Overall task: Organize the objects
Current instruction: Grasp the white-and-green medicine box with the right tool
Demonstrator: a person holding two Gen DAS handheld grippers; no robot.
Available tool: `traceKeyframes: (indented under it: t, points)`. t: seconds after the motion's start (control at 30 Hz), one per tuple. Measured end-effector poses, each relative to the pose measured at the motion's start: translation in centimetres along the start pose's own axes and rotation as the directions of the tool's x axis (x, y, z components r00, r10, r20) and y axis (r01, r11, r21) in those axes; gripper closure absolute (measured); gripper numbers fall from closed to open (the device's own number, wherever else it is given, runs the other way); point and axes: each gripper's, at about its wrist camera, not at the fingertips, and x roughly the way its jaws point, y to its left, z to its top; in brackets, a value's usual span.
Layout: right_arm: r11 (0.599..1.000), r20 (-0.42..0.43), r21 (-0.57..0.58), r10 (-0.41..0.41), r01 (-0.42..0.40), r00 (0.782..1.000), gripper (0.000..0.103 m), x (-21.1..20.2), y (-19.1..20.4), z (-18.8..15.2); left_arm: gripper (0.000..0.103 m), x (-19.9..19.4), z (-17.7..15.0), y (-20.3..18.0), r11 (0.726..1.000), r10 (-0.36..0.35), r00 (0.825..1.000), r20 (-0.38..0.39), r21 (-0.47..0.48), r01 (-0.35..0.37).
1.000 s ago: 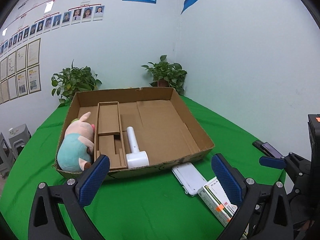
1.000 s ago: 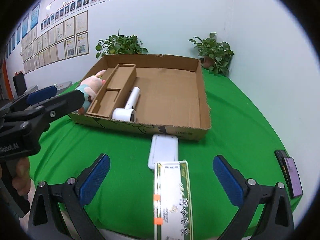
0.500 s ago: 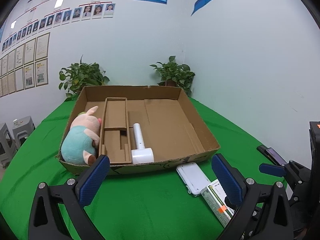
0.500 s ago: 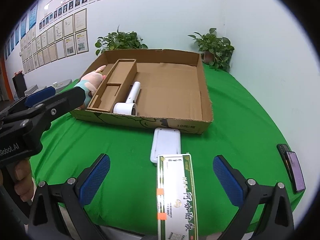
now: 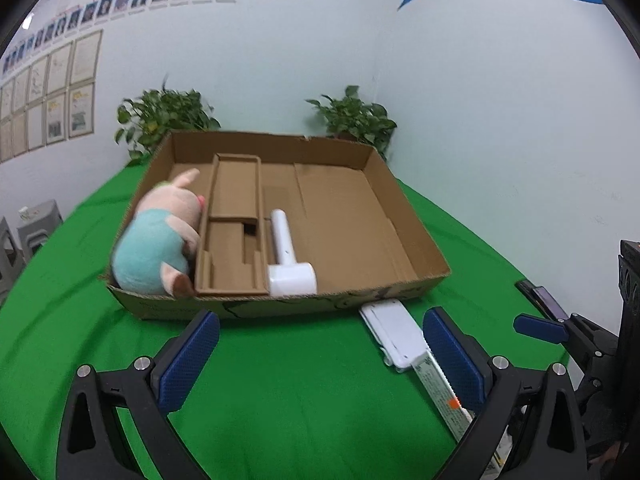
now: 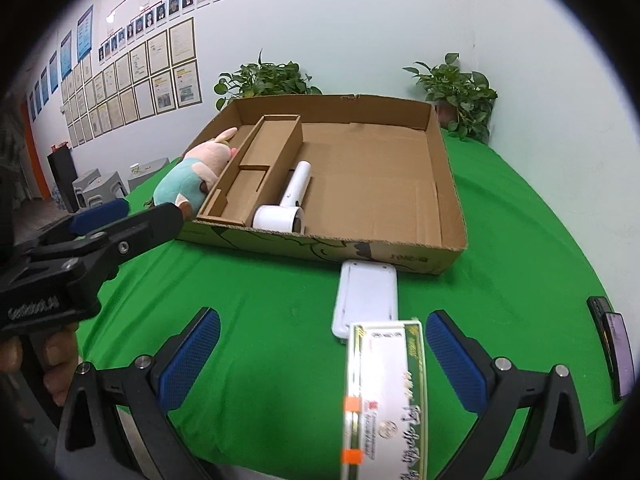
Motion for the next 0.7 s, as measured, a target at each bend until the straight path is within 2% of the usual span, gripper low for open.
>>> traceKeyframes:
  t: [0.1,0.17,0.27,0.33,0.43,0.5,0.57,0.63,0.67,0.7]
  points:
    - [0.999,-0.017,0.036,-0.012,0.013,1.000,0.001,-1.2,-2.3,-1.6,0.001,1.4,-0.7,-0.3,0.996,-0.086,0.995,-0.059,-0.013,0.086]
    - [0.998,-0.044,0.062,-0.021,0.023,0.999,0.001,-1.8,-3.7,-2.9,0.001,2.7,-1.4,-0.6,0.988,-0.151,0.982,-0.111,-0.031,0.148]
    - [0.995,-0.128,0.092,-0.029,0.041,0.991,0.001,-2.1,-5.3,-5.5,0.001,5.0,-2.7,-1.1,0.967,-0.251,0.947,-0.201,-0.086,0.238]
    - [0.993,-0.189,0.118,0.009,0.013,0.982,0.001,-1.8,-5.5,-7.3,0.001,6.5,-3.8,-1.4,0.950,-0.310,0.915,-0.257,-0.126,0.286]
    - [0.991,-0.242,0.131,0.035,-0.003,0.970,0.001,-0.8,-4.7,-8.9,0.001,8.0,-5.2,-1.8,0.930,-0.364,0.879,-0.307,-0.176,0.324]
    - [0.994,-0.267,0.111,0.030,0.000,0.963,0.001,0.3,-3.7,-9.4,0.001,8.7,-6.0,-1.9,0.918,-0.393,0.859,-0.328,-0.200,0.343]
    - [0.995,-0.294,0.096,0.011,0.018,0.956,0.003,1.2,-3.2,-9.6,0.001,9.0,-6.5,-1.8,0.917,-0.394,0.853,-0.342,-0.206,0.341]
    - [0.996,-0.319,0.085,-0.002,0.031,0.948,0.017,2.1,-2.9,-9.9,0.001,9.1,-6.9,-1.5,0.915,-0.398,0.849,-0.347,-0.216,0.341]
    - [0.996,-0.329,0.077,-0.010,0.038,0.944,0.037,2.4,-2.7,-9.8,0.001,9.1,-7.1,-1.2,0.914,-0.401,0.848,-0.346,-0.222,0.341]
    - [0.997,-0.329,0.064,-0.028,0.051,0.944,0.042,2.5,-2.6,-9.9,0.001,9.1,-7.1,-1.1,0.913,-0.401,0.849,-0.345,-0.225,0.340]
